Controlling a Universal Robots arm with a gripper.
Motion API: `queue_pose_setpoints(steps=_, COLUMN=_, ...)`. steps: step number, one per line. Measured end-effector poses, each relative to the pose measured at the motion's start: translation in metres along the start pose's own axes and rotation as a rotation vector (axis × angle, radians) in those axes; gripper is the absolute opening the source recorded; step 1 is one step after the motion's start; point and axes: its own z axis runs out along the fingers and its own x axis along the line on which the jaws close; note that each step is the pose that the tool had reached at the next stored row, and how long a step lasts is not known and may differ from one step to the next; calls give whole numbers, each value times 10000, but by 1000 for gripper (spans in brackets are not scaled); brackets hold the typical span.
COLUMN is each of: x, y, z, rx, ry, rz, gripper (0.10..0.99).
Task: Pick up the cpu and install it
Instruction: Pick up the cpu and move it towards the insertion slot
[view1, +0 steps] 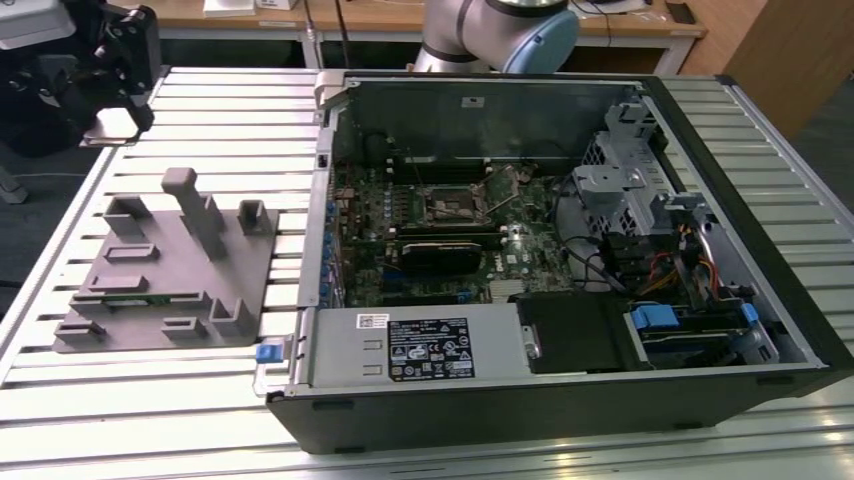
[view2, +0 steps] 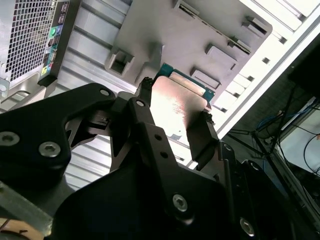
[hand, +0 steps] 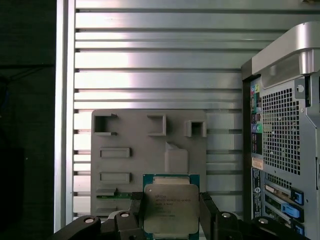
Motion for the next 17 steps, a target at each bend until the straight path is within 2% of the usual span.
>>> queue_pose_setpoints(steps=11, x=-181, y=3, z=2, rx=0, ry=0, rz=0, gripper=533)
queue_pose_setpoints(steps=17, x=-251, y=5, z=3, rx=0, ry=1, rz=0, gripper=533)
